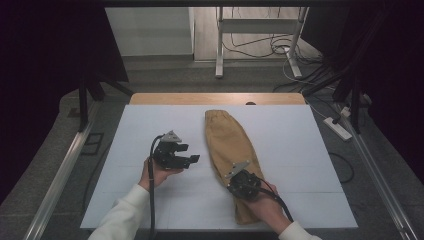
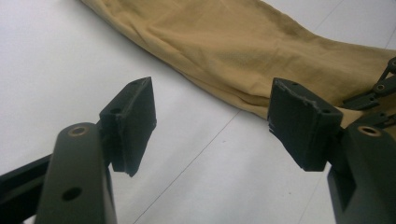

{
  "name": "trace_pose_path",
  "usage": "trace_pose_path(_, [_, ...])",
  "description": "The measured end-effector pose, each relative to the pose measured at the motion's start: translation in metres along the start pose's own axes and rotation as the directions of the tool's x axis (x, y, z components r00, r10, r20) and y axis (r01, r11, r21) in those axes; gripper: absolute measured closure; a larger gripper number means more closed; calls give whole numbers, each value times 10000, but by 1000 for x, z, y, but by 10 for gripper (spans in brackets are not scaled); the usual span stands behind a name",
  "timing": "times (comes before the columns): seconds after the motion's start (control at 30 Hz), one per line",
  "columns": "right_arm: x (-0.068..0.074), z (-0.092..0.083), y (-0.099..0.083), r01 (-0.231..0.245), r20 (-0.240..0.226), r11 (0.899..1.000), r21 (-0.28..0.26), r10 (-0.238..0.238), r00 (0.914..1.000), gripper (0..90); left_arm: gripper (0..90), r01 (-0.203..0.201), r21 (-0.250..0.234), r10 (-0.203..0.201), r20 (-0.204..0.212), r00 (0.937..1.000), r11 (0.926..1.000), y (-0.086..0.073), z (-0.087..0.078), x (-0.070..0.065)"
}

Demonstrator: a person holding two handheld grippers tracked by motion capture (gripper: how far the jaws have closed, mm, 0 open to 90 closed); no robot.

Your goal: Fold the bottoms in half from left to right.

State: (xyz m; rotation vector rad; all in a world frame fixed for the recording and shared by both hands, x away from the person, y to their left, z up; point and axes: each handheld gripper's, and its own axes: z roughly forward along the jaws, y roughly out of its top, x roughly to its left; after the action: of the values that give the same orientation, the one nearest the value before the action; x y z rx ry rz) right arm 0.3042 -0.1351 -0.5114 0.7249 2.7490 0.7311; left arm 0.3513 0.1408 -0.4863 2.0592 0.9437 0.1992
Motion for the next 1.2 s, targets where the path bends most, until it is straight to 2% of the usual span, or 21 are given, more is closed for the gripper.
trace_pose_path(0.3, [0, -6, 1, -462, -749, 9972, -585, 418, 9963, 839, 318, 5, -13, -5, -22, 10000, 10000, 0, 0, 1])
trace_pose_path(0.47, [3, -7, 3, -680, -1393, 9937, -888, 552, 9887, 837, 317, -3, -23, 2, -49, 10000, 10000, 0, -1, 1])
trace_pose_path(0.63, [9, -4, 6, -619, -1672, 9941, -886, 465, 9848, 836, 316, -8, -17, 8, -56, 10000, 10000, 0, -1, 2])
trace_pose_path(0.83, [15, 0, 10, -626, -2229, 9910, -1181, 350, 9742, 835, 316, -1, -13, 1, -72, 10000, 10000, 0, -1, 2])
trace_pose_path(0.97, [23, 4, 15, -417, -2320, 9889, -1428, 75, 9727, 835, 316, 0, 1, 0, -68, 10000, 10000, 0, -1, 2])
trace_pose_path(1.2, [36, 15, 28, -285, -2485, 9881, -1510, -100, 9686, 834, 315, -3, -13, 3, -81, 10000, 10000, 0, -1, 2])
